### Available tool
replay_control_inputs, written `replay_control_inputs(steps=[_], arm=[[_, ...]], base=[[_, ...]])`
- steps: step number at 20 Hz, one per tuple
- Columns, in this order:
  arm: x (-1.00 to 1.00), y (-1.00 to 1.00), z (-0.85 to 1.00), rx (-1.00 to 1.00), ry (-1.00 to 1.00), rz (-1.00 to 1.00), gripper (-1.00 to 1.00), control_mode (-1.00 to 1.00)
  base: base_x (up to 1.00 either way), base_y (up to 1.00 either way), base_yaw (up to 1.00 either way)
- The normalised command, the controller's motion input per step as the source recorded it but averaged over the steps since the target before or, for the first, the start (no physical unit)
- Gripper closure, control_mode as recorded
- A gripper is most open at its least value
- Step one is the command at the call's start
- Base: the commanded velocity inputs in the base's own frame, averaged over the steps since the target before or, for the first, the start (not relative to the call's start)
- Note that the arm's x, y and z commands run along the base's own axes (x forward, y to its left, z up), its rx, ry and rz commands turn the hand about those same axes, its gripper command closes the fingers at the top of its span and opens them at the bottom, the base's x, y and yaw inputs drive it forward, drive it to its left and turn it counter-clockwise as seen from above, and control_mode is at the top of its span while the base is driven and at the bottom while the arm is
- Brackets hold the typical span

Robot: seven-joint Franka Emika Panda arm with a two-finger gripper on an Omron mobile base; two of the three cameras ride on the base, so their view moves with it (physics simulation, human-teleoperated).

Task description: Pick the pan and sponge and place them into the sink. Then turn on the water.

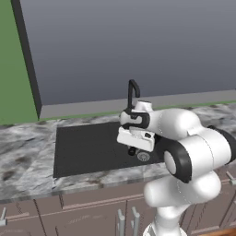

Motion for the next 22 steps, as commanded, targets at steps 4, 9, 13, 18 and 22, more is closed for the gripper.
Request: replay_control_inputs(steps=[4,9,13,18,22], arm=[[0.1,-0.16,-0.21,-0.01,0.03,0.0,1.0,-1.0],[0.17,-0.13,-0.21,0.06,0.0,0.01,1.0,-1.0],[0.24,-0.05,-0.22,0.06,0.0,0.02,1.0,-1.0],[0.23,-0.01,-0.22,0.01,0.0,0.04,1.0,-1.0],[0.2,0.0,-0.26,0.0,0.0,0.05,1.0,-1.0]], base=[[0.0,0.0,0.0],[0.0,0.0,0.0],[0.0,0.0,0.0],[0.0,0.0,0.0],[0.0,0.0,0.0]])
